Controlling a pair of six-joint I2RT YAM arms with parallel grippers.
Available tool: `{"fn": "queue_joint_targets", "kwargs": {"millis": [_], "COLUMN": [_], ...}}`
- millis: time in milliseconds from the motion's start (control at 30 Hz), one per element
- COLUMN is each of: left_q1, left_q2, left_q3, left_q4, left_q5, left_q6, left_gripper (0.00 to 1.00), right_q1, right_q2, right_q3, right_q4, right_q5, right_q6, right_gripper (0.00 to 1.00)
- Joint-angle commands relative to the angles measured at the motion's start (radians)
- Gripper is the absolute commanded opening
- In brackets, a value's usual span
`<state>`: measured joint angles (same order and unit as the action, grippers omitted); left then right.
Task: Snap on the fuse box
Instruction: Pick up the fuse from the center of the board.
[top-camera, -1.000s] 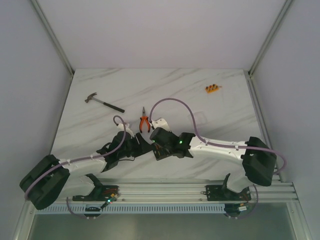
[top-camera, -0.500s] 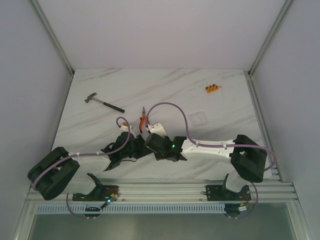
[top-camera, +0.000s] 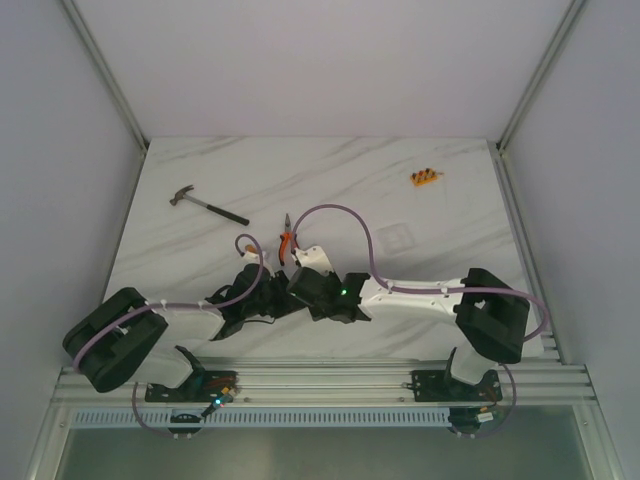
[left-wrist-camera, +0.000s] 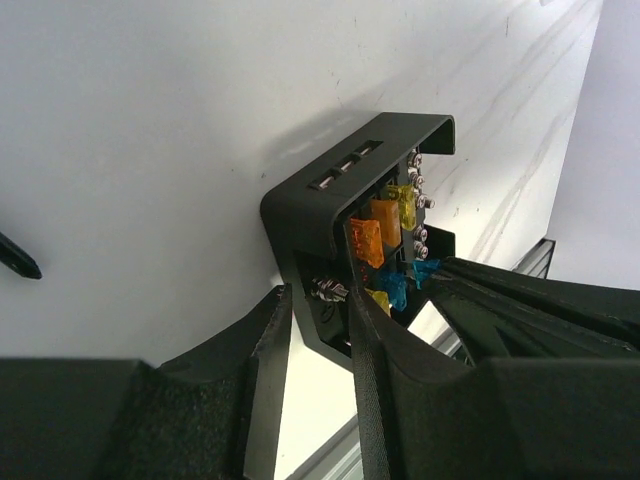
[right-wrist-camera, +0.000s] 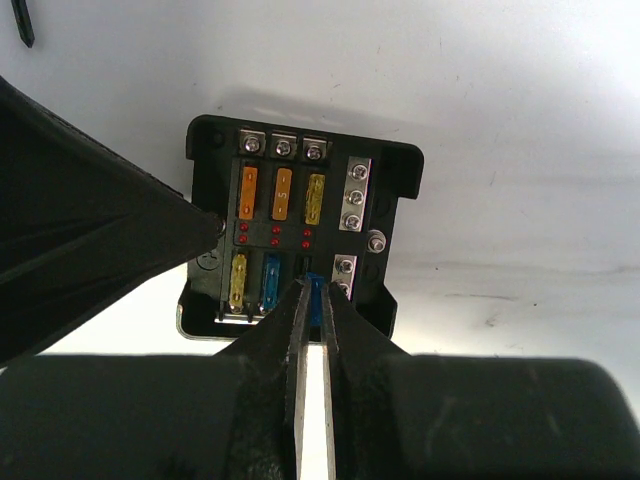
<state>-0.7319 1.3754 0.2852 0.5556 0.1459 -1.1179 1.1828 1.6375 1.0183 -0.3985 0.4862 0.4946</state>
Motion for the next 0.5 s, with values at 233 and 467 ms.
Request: {"fn": "queue_joint_targets", "kwargs": {"millis": [233, 467], "left_q1": [-0.01, -0.012], "left_q2": [0.028, 0.071], "left_q3": [0.02, 0.027], "left_q4": [0.012, -0.005], "left_q5": [0.016, 0.015], "left_q6": [-0.01, -0.021], "left_gripper": [0.37, 0.34], "right_q1": [0.009, 0.015], "right_q2": [0.035, 0.027], "right_q3": [0.029, 0.034], "right_q4": [0.021, 0.028], "right_q5": [0.038, 0.048], "right_q6": [0.024, 0.012], "right_gripper": [0.0, 0.0]}}
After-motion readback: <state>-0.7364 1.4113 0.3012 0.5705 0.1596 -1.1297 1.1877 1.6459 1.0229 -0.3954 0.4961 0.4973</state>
